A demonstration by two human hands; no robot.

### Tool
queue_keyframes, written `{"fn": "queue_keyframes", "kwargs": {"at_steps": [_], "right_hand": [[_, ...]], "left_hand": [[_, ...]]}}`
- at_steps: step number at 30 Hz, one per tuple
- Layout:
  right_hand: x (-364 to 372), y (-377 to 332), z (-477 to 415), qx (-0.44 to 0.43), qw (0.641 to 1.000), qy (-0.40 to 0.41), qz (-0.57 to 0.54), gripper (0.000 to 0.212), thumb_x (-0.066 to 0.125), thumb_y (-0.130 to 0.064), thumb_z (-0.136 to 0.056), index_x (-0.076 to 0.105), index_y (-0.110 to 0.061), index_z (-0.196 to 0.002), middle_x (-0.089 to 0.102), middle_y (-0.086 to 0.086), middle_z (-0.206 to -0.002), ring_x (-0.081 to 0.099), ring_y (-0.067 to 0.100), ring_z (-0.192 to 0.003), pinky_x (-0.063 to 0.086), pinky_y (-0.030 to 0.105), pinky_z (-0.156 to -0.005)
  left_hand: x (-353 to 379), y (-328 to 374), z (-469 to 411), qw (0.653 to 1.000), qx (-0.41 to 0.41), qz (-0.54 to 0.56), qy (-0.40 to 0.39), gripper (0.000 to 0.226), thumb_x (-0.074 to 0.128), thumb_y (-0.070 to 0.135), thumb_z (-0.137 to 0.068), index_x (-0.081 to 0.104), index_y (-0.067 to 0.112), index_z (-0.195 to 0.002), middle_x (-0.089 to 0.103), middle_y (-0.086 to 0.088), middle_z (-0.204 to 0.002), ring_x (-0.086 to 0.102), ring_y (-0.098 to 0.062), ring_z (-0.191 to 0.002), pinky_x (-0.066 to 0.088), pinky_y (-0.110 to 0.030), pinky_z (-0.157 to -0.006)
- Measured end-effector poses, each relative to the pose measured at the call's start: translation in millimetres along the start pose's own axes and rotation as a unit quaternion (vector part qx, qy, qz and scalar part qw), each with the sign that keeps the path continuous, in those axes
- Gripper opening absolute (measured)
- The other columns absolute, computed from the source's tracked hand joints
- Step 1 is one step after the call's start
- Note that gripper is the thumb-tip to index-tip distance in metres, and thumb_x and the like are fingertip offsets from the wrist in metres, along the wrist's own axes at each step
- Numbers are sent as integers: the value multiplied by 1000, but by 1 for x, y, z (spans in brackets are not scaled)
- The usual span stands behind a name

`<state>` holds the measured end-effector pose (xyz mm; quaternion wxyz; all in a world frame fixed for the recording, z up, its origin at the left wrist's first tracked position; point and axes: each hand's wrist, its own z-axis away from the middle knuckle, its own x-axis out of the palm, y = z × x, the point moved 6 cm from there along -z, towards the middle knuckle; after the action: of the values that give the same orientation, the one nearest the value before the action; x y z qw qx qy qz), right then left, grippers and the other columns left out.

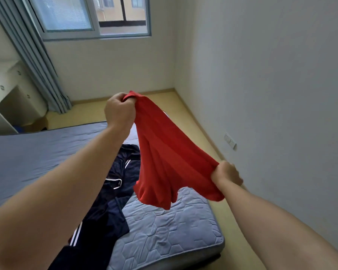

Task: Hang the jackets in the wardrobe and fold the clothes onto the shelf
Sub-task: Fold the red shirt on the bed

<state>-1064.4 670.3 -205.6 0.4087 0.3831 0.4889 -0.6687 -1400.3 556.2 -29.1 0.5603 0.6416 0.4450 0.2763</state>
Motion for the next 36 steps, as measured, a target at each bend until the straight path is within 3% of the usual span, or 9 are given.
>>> {"fn": "queue_keyframes", "kwargs": {"at_steps": [3, 10, 13, 15, 20, 24, 28, 32, 36], "right_hand": [[-14, 5, -23, 10, 1000, 3, -2, 38, 39, -11, -94, 64, -8, -121, 63, 15, -127, 61, 36, -115, 47, 42, -93], [-50, -36, -75, -32, 997, -1, -75, 39, 42, 2, -92, 61, -6, -126, 62, 18, -128, 62, 37, -111, 49, 36, -90], [-58, -58, -84, -72, 995, -40, -64, 15, 44, 3, -89, 57, -1, -95, 59, 17, -102, 60, 33, -90, 48, 32, -74], [-57, -67, -86, -62, 989, -134, -3, 16, 43, 0, -91, 57, -1, -83, 60, 16, -88, 61, 29, -81, 49, 31, -66], [-51, -67, -82, -57, 912, -351, 202, 20, 48, 1, -97, 55, 0, -78, 63, 8, -45, 59, 18, -40, 44, 19, -34], [-49, -66, -76, -40, 842, -421, 334, 29, 46, -8, -101, 55, -6, -74, 64, 1, -51, 50, 8, -31, 40, 15, -34], [-45, -82, -87, -64, 859, -372, 345, 31, 42, -1, -98, 62, -13, -78, 52, 3, -64, 43, 13, -46, 33, 17, -36], [-42, -103, -106, -78, 934, -258, 235, 25, 43, -3, -96, 52, -8, -74, 48, 8, -75, 45, 18, -60, 41, 23, -47], [-35, -116, -126, -103, 979, -91, 152, 12, 50, -8, -90, 60, -10, -96, 61, 11, -95, 62, 30, -90, 45, 32, -72]], "left_hand": [[-36, -33, -20, 995, -72, -3, 62, 18, 58, 23, -76, 68, 27, -62, 64, 11, -61, 64, -14, -62, 55, -29, -57], [-65, -109, -24, 972, -151, -182, 12, 20, 60, 0, -83, 75, 12, -82, 70, -9, -73, 72, -30, -67, 62, -42, -66], [-69, -127, -26, 927, -169, -332, -50, 21, 69, -9, -75, 78, 10, -81, 74, -9, -75, 72, -24, -72, 60, -33, -70], [-67, -137, -26, 894, -182, -397, -95, 24, 69, -11, -76, 78, 11, -79, 75, -9, -75, 73, -25, -70, 62, -36, -70], [-59, -169, -23, 810, -236, -463, -272, 59, 30, -3, -82, 80, 24, -70, 69, -6, -55, 58, -18, -37, 46, -23, -42], [-66, -194, -18, 737, -303, -494, -349, 56, 24, 2, -72, 78, 15, -81, 66, -10, -57, 54, -21, -43, 42, -22, -43], [-53, -213, -16, 763, -348, -438, -323, 36, 37, -5, -82, 71, -6, -94, 72, -22, -70, 73, -34, -61, 59, -38, -51], [-37, -224, -11, 765, -372, -422, -316, 26, 52, -4, -72, 70, -9, -90, 72, -24, -76, 73, -34, -62, 61, -43, -55], [-30, -222, -23, 831, -352, -386, -191, 19, 46, -3, -82, 64, -9, -85, 68, -27, -83, 69, -40, -53, 57, -43, -44]]}}
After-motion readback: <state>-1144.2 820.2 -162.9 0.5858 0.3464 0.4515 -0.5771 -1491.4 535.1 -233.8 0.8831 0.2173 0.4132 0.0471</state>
